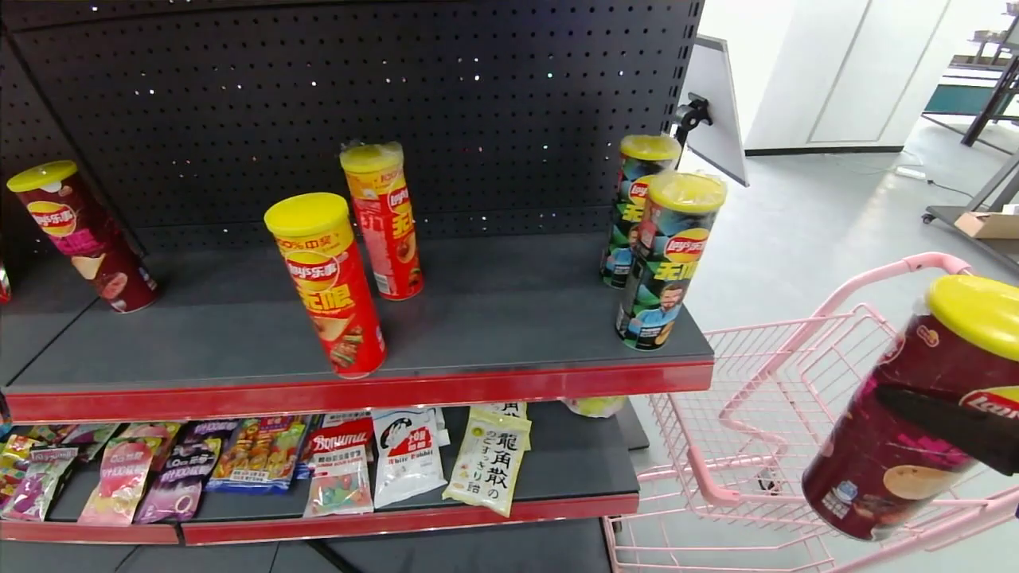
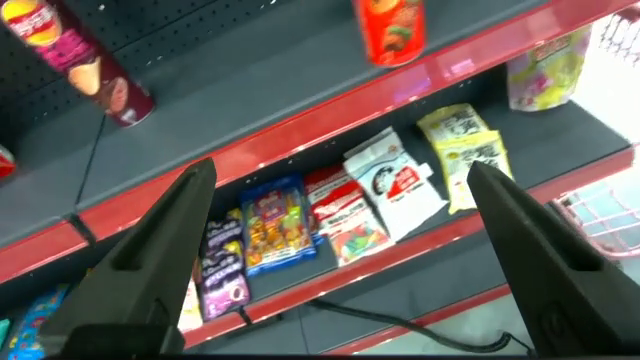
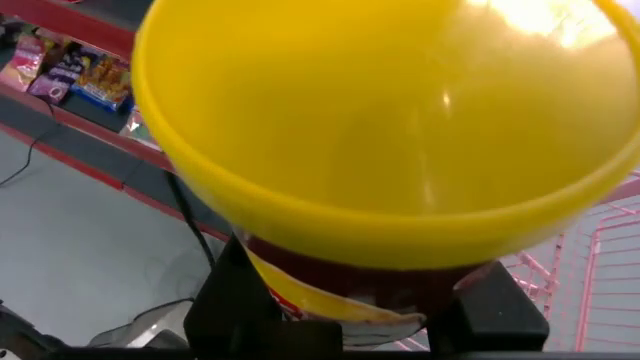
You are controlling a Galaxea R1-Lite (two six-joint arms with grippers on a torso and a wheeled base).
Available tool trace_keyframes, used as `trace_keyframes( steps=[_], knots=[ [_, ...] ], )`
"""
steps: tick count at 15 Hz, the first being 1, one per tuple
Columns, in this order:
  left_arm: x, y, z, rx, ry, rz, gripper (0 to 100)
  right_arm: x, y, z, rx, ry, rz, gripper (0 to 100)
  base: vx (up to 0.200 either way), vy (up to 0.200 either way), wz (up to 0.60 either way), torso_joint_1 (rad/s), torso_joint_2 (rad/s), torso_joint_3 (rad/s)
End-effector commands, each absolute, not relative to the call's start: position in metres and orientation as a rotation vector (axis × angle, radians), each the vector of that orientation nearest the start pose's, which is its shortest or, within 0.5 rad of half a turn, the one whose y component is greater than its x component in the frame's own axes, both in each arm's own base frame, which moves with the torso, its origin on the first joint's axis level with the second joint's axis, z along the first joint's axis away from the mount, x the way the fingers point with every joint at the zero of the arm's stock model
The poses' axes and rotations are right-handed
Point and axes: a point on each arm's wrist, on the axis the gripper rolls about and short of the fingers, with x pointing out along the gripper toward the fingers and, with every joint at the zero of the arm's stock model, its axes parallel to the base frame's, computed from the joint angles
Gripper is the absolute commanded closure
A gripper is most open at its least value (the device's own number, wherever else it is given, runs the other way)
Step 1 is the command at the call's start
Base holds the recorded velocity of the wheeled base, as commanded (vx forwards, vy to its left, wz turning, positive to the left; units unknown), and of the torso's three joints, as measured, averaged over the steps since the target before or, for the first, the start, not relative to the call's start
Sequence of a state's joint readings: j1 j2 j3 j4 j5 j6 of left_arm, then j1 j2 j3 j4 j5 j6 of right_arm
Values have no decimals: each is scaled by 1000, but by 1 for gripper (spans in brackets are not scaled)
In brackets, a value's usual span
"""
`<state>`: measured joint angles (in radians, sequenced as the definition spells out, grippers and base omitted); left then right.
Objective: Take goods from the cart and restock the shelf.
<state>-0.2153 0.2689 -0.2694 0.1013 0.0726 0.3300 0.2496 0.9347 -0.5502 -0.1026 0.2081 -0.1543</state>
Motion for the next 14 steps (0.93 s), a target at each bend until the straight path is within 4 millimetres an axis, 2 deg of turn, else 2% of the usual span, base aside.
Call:
trace_keyframes(
  steps=[1, 6, 14],
  knots=[
    [-12, 4, 145, 344, 76, -159, 0, 104, 33, 219, -146, 236, 526, 100, 0, 200, 0, 7, -7, -2],
    [-12, 4, 144, 344, 77, -160, 0, 87, 33, 216, -114, 203, 692, 100, 0, 200, 0, 1, 3, 2],
    [-13, 5, 144, 344, 69, -158, 0, 71, 34, 210, -121, 168, 770, 100, 0, 200, 0, 2, 4, 0]
  ],
)
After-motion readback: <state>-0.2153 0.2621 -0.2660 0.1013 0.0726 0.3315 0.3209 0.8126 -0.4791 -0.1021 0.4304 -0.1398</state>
